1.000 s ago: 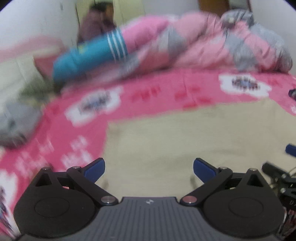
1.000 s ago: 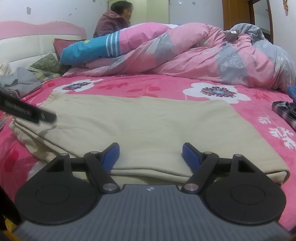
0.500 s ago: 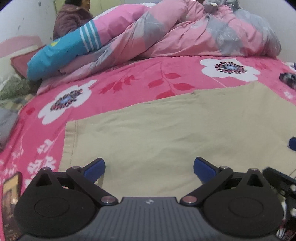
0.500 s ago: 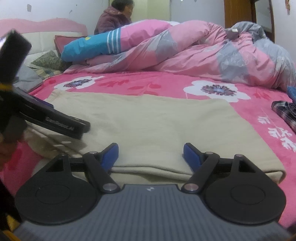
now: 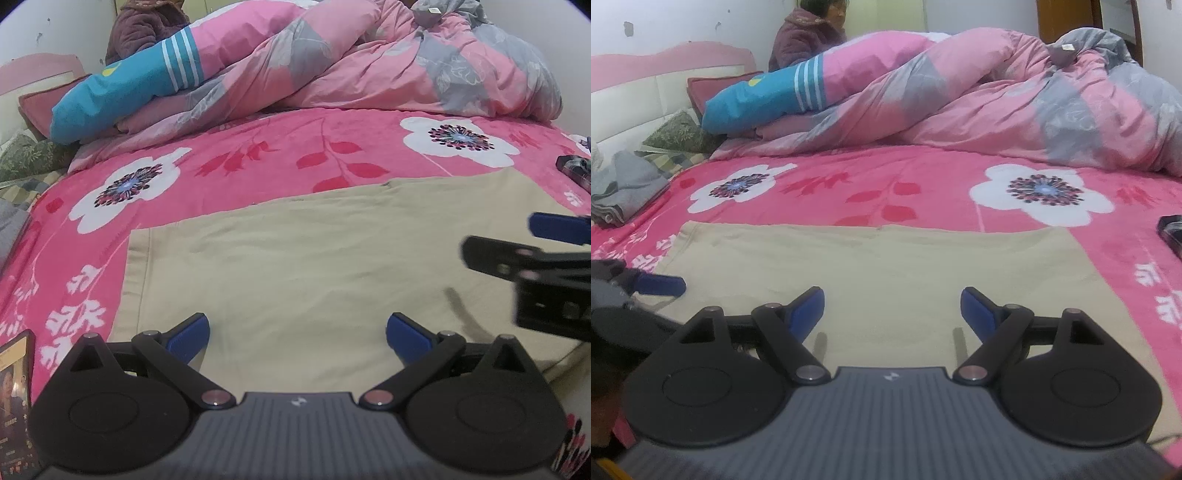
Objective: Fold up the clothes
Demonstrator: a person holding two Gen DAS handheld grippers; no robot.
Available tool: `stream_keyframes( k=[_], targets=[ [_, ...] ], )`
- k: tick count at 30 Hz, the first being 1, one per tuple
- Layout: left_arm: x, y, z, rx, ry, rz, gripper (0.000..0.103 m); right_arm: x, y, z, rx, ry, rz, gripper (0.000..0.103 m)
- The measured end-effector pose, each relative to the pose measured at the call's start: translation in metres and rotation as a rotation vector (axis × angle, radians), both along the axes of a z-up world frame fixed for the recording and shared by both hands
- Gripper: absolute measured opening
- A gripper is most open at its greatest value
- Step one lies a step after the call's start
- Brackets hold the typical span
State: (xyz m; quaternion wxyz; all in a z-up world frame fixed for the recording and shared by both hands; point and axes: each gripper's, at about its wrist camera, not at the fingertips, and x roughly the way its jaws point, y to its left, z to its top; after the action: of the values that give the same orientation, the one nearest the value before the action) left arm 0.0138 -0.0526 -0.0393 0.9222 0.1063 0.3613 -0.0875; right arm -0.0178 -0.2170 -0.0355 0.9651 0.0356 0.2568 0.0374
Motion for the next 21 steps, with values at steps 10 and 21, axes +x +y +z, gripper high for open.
stream_keyframes(
  k=[10,21],
  targets=[
    [0.0,0.001,-0.002,0.003,-0.008,-0.015,0.103,0.022,0.006,-0.026,-0.004,0.045,-0.036,0.085],
    [-0.011,0.012,0.006,0.012,-0.039,-0.001,0.103,0.022,0.004,-0.031,0.013,0.038,-0.026,0.089]
  ],
)
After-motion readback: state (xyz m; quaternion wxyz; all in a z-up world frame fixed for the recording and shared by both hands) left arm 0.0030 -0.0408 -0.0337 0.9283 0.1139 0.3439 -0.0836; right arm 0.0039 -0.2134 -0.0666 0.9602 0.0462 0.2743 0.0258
